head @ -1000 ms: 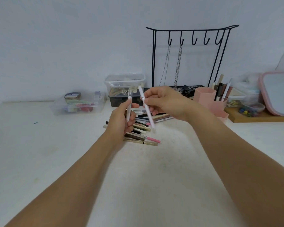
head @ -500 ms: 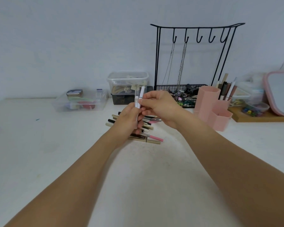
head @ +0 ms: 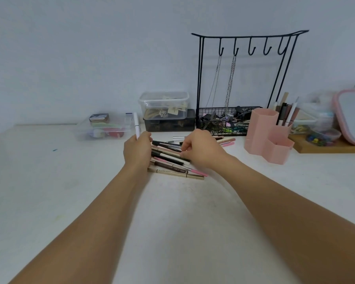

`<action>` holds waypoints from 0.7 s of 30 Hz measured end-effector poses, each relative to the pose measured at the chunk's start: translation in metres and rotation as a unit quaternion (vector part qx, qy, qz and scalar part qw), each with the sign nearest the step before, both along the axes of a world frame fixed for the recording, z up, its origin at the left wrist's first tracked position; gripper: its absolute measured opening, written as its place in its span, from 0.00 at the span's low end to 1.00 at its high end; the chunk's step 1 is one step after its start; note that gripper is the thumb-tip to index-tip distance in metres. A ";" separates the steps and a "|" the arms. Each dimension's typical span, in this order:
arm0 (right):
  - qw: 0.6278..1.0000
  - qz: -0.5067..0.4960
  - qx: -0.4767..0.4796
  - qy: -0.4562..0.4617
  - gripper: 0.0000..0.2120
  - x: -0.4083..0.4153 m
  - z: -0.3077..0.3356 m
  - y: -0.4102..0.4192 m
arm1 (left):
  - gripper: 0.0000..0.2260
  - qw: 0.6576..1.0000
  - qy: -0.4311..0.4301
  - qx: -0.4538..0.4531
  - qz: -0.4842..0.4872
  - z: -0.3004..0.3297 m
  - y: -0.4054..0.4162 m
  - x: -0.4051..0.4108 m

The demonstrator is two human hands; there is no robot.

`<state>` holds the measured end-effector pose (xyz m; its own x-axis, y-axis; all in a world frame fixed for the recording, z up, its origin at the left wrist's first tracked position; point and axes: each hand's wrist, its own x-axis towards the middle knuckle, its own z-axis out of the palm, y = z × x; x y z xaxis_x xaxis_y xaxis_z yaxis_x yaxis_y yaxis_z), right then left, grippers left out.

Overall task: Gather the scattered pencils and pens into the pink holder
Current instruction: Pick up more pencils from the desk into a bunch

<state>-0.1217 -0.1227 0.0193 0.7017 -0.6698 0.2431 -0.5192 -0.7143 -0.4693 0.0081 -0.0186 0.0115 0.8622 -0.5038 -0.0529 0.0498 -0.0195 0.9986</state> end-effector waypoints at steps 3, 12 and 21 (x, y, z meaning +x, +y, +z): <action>1.000 -0.004 -0.002 0.011 0.04 0.001 -0.001 -0.001 | 0.08 0.999 -0.036 0.009 -0.001 0.000 0.001 0.001; 0.994 -0.037 0.098 0.034 0.11 -0.004 0.008 -0.008 | 0.09 0.995 -0.018 0.066 -0.069 0.013 0.011 -0.007; 0.882 0.028 0.435 -0.177 0.08 -0.011 0.021 -0.004 | 0.13 0.994 0.006 -0.015 -0.111 -0.003 0.001 -0.020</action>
<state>-0.1323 -0.1269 0.0402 0.7234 -0.6771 -0.1350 -0.2050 -0.0240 -0.9785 -0.0115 -0.0175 0.0089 0.7291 -0.6829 -0.0448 0.0597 -0.0017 0.9982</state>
